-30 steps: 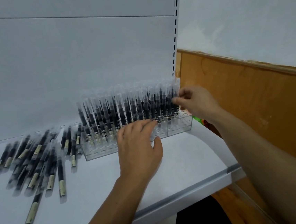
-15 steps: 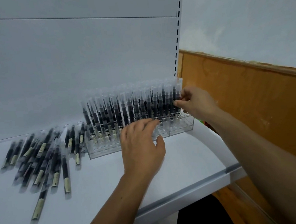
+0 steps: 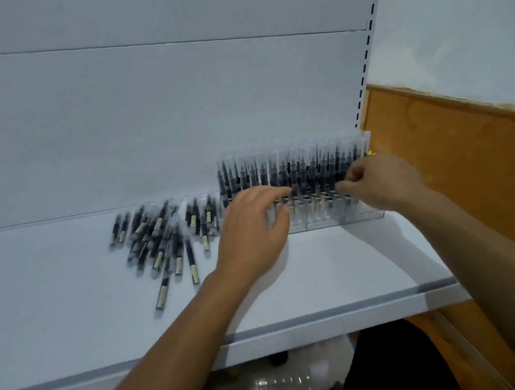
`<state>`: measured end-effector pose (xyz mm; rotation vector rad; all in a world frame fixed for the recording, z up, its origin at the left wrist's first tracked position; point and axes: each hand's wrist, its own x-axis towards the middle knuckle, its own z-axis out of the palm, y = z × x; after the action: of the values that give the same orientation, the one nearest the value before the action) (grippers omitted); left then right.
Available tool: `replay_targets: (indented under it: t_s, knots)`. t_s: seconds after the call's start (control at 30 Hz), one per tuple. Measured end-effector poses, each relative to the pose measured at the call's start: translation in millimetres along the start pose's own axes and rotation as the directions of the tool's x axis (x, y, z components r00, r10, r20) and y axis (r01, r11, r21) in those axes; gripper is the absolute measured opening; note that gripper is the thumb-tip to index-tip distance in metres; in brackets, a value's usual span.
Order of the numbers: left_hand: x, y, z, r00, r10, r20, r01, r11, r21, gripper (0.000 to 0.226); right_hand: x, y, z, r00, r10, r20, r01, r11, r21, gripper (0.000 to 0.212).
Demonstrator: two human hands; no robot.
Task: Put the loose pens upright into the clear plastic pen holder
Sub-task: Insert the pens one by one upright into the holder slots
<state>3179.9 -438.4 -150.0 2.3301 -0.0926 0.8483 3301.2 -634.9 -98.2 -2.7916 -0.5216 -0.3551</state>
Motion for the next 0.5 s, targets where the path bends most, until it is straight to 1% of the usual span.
replay_targets:
  t_s: [0.07,0.13,0.23,0.3,0.37,0.43,0.5]
  knots:
    - [-6,-15,-26,0.999,-0.025,-0.046,0.027,0.999,0.042,0.029,-12,-39,10,0.994,-0.107,0.023,0.104,0.991,0.086,0.027]
    - [-13,-34,-53,0.992,-0.058,-0.111,0.065,0.995,0.069,0.026,-26,-83,22,0.972,-0.226,0.058,0.213,0.961,0.174,0.024]
    - [-26,-67,-91,0.969,-0.157,-0.193,0.179,0.979,0.102,0.024,-41,-143,43,0.905,-0.417,0.083,0.381,0.883,0.275,0.017]
    - [-36,-90,-113,0.951,-0.226,-0.210,0.261,0.953,0.153,0.026,-47,-173,57,0.859,-0.507,0.069,0.474,0.840,0.266,0.016]
    - [-44,-110,-127,0.943,-0.292,-0.157,0.318,0.931,0.179,0.030,-52,-191,71,0.838,-0.544,0.050,0.523,0.825,0.212,0.022]
    - [-50,-123,-133,0.942,-0.335,-0.037,0.336,0.924,0.184,0.037,-55,-198,85,0.830,-0.555,0.055,0.537,0.822,0.191,0.022]
    - [-53,-131,-132,0.930,-0.355,0.095,0.336,0.926,0.175,0.043,-58,-200,96,0.826,-0.557,0.080,0.531,0.819,0.219,0.022]
